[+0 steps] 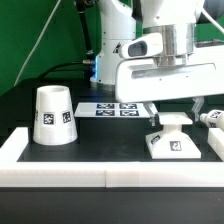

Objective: Assemble lamp

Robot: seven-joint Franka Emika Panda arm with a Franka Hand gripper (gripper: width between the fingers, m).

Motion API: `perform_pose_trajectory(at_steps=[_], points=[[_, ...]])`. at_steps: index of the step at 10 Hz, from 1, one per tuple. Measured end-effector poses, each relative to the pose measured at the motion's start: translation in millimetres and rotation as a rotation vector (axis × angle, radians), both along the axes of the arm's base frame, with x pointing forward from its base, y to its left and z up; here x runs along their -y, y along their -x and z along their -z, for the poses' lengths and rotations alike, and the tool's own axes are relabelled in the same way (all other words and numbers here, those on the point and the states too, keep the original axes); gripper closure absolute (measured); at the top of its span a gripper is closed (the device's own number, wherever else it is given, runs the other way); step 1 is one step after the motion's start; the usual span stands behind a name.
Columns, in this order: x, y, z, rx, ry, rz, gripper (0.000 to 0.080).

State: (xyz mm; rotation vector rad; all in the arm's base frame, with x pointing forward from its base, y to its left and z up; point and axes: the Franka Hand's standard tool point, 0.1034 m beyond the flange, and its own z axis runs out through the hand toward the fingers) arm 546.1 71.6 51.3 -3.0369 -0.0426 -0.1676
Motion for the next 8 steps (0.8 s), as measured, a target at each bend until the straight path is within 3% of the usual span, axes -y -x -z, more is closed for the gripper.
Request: perform_pose_trajectory(at_steps=[4, 8], points=[[-1.6, -4.2, 0.8, 0.012, 0.004, -0.038, 0.0264], [-17.3, -43.5, 0.6, 0.095, 0.003, -0.107, 0.0264]])
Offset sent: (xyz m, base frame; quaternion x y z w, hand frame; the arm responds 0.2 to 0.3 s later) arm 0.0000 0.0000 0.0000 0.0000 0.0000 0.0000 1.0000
